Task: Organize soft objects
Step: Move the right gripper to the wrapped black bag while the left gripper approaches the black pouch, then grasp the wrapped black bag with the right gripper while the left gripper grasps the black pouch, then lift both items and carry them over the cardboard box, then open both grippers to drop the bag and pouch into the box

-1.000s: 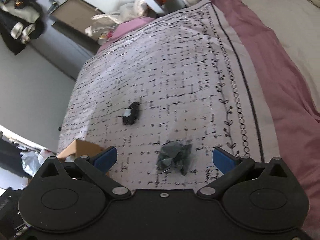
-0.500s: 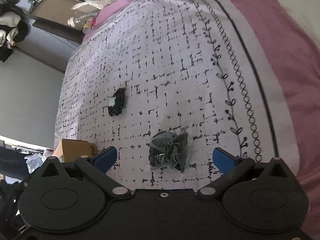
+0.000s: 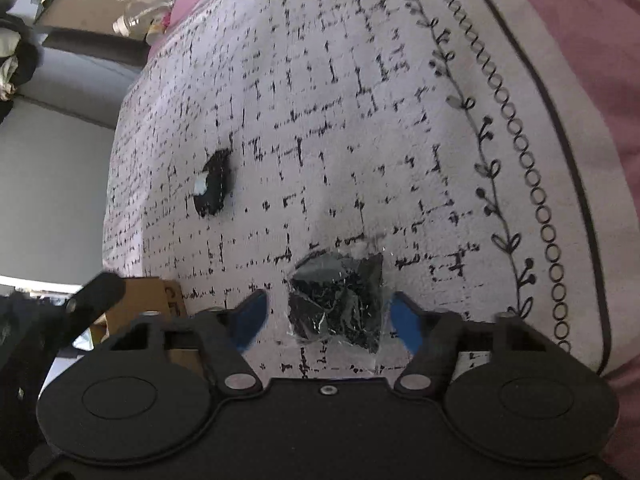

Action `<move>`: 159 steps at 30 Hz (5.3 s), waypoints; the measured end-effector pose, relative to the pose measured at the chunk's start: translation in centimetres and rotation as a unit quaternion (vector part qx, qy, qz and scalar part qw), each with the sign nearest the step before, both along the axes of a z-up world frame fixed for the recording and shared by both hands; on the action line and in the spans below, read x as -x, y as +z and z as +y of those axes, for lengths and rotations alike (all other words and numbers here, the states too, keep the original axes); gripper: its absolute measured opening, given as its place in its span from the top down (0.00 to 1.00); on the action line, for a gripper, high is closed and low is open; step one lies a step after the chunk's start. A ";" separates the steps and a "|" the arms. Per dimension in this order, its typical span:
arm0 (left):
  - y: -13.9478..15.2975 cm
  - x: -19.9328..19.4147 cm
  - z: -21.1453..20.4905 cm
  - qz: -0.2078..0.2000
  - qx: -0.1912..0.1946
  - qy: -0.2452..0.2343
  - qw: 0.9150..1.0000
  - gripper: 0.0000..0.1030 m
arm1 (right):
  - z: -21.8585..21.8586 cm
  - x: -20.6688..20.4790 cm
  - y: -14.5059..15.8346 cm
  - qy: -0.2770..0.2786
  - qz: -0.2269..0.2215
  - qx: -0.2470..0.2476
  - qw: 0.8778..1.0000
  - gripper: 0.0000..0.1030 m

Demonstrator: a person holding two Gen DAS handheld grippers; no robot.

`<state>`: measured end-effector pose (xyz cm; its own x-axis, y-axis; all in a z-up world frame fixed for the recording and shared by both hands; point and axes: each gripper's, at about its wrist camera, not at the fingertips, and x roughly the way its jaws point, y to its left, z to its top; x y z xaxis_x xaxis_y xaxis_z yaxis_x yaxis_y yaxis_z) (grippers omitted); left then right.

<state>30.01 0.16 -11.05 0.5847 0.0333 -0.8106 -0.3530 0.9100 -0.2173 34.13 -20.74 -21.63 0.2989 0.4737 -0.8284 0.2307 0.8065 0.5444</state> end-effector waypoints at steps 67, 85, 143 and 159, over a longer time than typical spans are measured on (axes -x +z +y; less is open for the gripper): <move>-1.5 -4.1 -0.5 -0.051 0.006 -0.039 0.998 0.58 | -0.6 -1.8 1.7 -0.026 -0.136 0.010 0.990 0.65; 3.5 3.1 4.3 -0.086 0.006 -0.033 0.996 0.58 | 2.5 1.8 6.6 0.039 -0.235 0.063 0.969 0.65; -4.1 9.5 20.2 -0.054 0.152 0.064 0.985 0.42 | 23.8 3.7 11.8 0.190 -0.280 0.128 0.932 0.64; -3.4 10.0 20.6 -0.056 0.138 0.073 0.986 0.42 | 22.0 4.4 12.8 0.179 -0.274 0.117 0.938 0.51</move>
